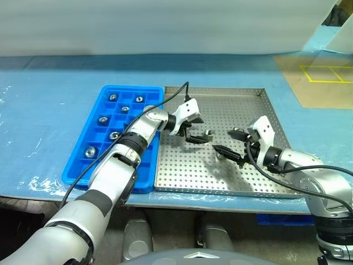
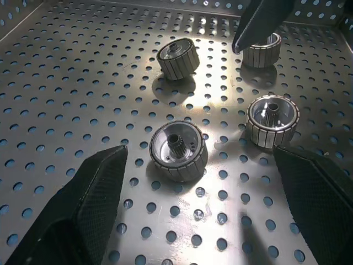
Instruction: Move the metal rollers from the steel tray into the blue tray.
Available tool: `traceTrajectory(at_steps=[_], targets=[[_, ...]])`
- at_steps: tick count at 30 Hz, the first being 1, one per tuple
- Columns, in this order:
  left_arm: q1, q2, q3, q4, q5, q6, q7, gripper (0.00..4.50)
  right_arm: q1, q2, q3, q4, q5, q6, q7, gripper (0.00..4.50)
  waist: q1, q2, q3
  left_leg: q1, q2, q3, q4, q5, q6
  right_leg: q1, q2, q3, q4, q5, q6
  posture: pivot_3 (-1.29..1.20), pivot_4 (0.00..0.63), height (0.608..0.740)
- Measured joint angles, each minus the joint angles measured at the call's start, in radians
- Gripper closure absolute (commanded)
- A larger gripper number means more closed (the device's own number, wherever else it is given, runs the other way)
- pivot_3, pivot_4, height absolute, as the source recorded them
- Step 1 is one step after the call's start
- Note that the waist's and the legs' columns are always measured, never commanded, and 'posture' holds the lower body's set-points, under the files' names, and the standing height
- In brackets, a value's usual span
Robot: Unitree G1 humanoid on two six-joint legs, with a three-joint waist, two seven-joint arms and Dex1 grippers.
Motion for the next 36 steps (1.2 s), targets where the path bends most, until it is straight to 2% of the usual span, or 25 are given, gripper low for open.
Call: traceTrajectory(at_steps=[6,15,29,30,32,36], targets=[[-0.067,-0.024,-0.007,0.100,0.068,-0.052,0.014,0.04,0.012,0.000,-0.008,-0.025,0.005,0.004,-0.016,0.00,-0.017,0.000,0.000,0.001,0.000,0.000,-0.001,-0.002,0.003,0.003,0.000,0.000,-0.005,0.000,0.001,-0.26,0.150,0.740],[-0.089,-0.055,-0.014,0.186,0.139,-0.082,0.033,0.04,0.026,0.000,-0.008,-0.030,0.016,0.005,-0.035,0.00,-0.018,0.000,0.000,0.001,-0.001,0.000,0.000,-0.002,0.004,0.004,-0.001,0.000,-0.005,0.000,0.001,-0.28,0.150,0.740],[-0.090,-0.094,0.018,0.227,0.157,-0.089,0.081,0.04,0.036,0.000,-0.008,-0.052,0.024,0.005,-0.055,0.00,-0.019,0.000,0.000,0.001,-0.001,0.001,0.000,-0.003,0.005,0.004,-0.001,0.000,-0.005,0.000,0.001,-0.29,0.150,0.740],[-0.090,-0.095,0.017,0.229,0.161,-0.090,0.086,0.43,0.037,0.000,-0.008,-0.053,0.024,0.005,-0.056,0.00,-0.019,0.000,0.000,0.001,-0.001,0.001,0.000,-0.003,0.005,0.004,-0.001,0.000,-0.005,0.000,0.001,-0.30,0.150,0.740],[-0.090,-0.095,0.017,0.233,0.168,-0.090,0.106,0.91,0.043,0.000,-0.008,-0.054,0.024,0.005,-0.058,0.00,-0.019,0.000,0.000,0.001,-0.001,0.001,0.000,-0.004,0.007,0.004,-0.001,0.000,-0.005,0.000,0.001,-0.30,0.150,0.740],[-0.090,-0.094,0.017,0.237,0.173,-0.089,0.117,2.35,0.047,0.000,-0.008,-0.054,0.024,0.005,-0.067,0.00,-0.019,0.000,0.000,0.001,-0.001,0.001,0.000,-0.005,0.008,0.004,-0.001,0.000,-0.005,0.000,0.001,-0.30,0.150,0.740]])
